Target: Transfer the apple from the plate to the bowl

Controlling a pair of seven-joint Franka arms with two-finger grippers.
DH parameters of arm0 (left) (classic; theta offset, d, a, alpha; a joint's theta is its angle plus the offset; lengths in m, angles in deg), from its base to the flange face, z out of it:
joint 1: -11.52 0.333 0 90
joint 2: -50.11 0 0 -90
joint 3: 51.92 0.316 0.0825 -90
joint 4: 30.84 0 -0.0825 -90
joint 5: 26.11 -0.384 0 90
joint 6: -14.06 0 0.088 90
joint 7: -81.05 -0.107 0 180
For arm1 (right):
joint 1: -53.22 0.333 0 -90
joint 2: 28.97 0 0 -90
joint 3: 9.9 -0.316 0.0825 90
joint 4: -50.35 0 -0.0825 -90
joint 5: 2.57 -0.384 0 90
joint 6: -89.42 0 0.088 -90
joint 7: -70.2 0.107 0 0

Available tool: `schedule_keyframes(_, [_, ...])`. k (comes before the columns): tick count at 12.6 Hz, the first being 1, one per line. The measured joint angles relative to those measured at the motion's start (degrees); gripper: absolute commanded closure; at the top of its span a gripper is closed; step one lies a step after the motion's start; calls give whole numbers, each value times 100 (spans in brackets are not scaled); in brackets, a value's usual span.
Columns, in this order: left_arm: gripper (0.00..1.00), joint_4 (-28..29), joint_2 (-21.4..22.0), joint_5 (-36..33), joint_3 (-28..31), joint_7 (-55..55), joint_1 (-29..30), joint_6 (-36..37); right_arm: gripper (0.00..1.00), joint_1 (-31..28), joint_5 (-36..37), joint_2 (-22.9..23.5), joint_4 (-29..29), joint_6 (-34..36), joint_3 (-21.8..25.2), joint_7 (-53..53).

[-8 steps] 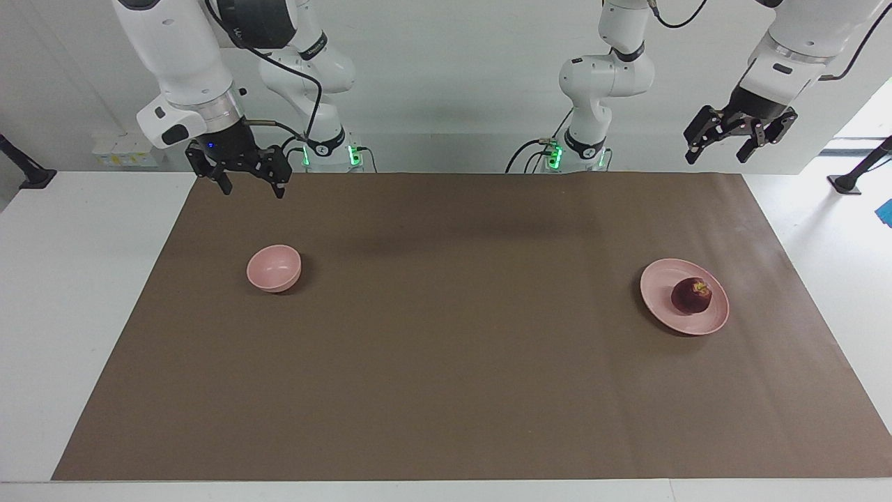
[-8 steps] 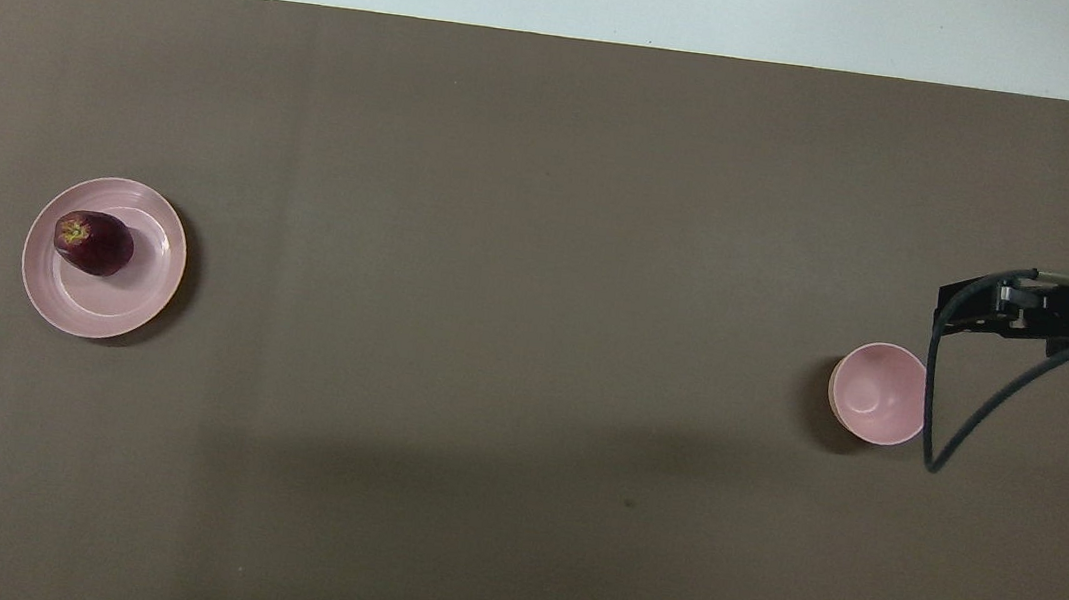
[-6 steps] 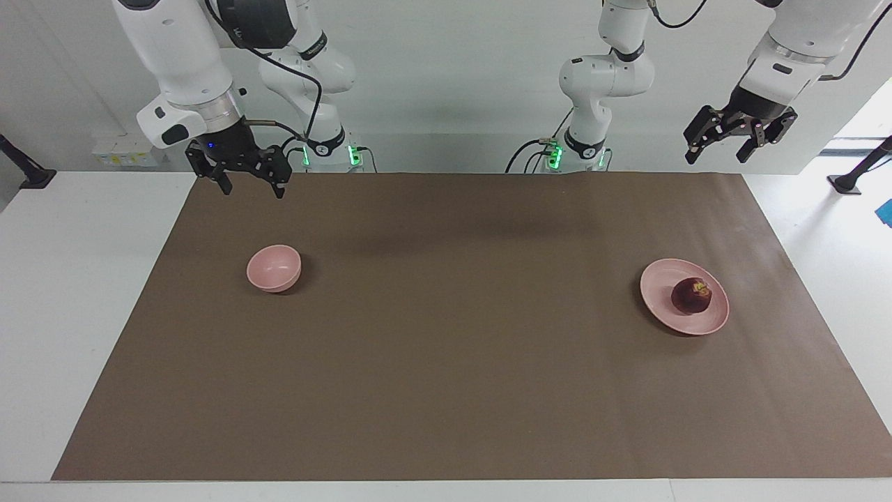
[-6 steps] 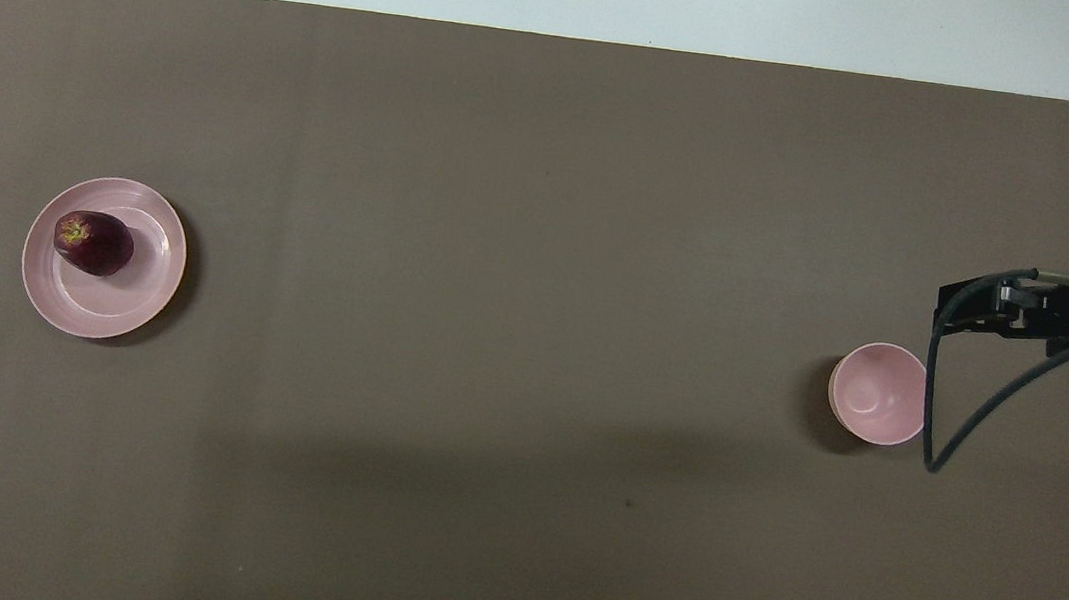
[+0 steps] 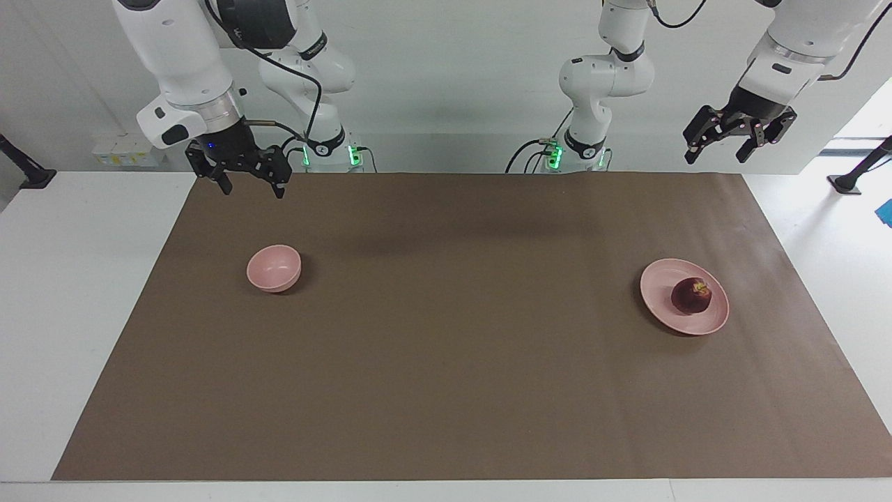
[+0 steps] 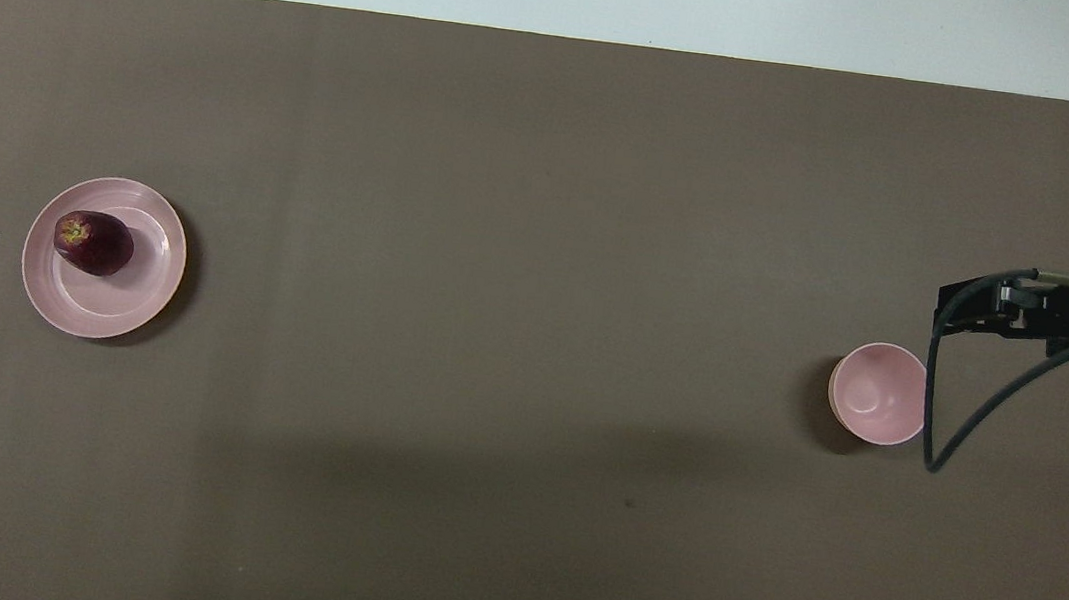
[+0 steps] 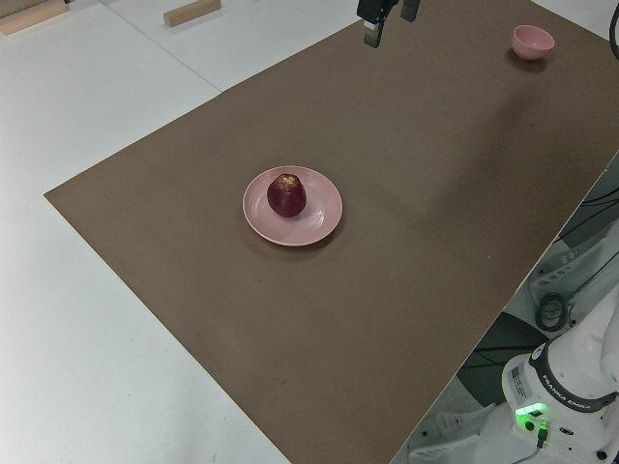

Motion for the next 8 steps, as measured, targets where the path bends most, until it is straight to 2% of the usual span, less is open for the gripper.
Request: schedule_keyframes(8, [0, 0, 1, 8, -42, 0, -6, -1, 0, 0, 0, 0, 0, 0, 0, 0])
